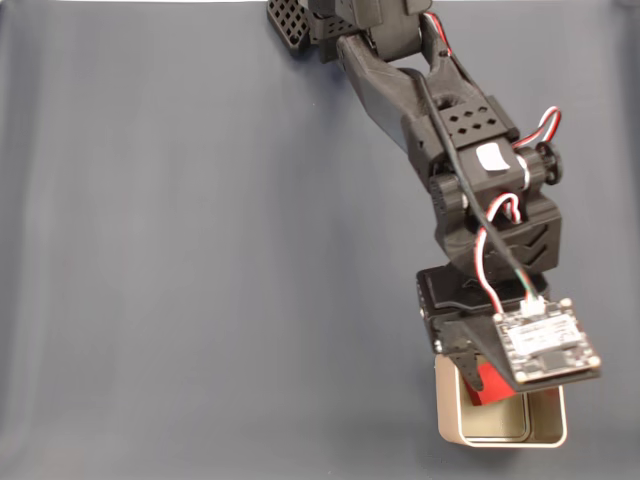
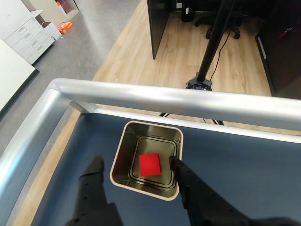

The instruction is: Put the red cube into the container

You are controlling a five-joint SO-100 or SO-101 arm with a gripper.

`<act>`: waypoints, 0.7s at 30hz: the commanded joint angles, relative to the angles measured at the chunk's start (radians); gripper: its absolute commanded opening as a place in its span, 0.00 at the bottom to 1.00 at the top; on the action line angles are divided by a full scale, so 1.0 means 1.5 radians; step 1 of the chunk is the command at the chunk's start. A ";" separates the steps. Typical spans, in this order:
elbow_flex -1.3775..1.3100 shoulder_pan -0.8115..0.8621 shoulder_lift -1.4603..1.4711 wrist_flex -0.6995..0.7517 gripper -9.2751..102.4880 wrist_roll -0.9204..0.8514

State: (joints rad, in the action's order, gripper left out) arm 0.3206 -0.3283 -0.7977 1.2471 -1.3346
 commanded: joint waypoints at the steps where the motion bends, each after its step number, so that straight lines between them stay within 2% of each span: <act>1: 0.012 0.017 -0.077 -0.006 0.17 -0.001; 3: 0.081 0.029 -0.126 -0.026 0.09 0.004; 7: 0.308 0.053 -0.278 -0.091 0.09 -0.002; 12: 0.691 0.077 -0.518 -0.254 0.09 -0.021; 21: 1.119 0.090 -0.826 -0.361 0.09 -0.028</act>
State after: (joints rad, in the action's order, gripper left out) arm 1.8607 -0.2040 -1.9159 0.7547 -1.3652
